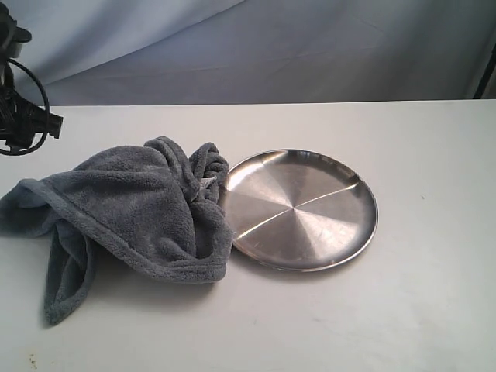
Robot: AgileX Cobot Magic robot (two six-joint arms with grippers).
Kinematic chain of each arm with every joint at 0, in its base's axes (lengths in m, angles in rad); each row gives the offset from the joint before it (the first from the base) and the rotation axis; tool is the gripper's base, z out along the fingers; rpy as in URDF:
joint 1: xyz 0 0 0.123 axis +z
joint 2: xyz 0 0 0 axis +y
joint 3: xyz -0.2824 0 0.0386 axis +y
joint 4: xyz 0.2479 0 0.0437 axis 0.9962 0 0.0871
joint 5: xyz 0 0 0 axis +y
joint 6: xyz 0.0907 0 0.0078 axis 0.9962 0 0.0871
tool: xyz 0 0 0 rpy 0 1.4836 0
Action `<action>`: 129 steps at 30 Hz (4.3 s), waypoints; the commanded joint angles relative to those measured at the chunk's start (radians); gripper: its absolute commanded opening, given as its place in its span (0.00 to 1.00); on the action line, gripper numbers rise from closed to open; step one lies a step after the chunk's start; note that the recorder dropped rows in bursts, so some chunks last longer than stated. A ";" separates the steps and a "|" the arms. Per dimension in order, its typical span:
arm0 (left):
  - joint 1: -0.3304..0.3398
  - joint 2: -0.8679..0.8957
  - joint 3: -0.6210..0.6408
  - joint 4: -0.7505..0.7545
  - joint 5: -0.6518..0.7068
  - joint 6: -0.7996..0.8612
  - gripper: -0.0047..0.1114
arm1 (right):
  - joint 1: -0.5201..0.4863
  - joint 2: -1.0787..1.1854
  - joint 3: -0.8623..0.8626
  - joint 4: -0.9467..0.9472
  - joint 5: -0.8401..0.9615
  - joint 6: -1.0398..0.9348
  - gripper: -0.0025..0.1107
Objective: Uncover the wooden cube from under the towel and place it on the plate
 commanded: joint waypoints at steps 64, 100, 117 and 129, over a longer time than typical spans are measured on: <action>-0.504 0.125 0.487 0.143 -0.805 0.399 0.04 | 0.004 -0.001 0.001 0.001 0.001 0.003 0.02; 0.213 0.121 0.126 0.248 -0.628 0.110 0.04 | 0.004 -0.001 0.001 0.001 0.001 0.003 0.02; 0.211 0.326 0.126 0.225 -0.442 -0.044 0.17 | 0.004 -0.001 0.001 0.001 0.001 0.003 0.02; 0.210 0.202 0.126 0.183 -0.453 -0.069 0.80 | 0.004 -0.001 0.001 0.001 0.001 0.003 0.02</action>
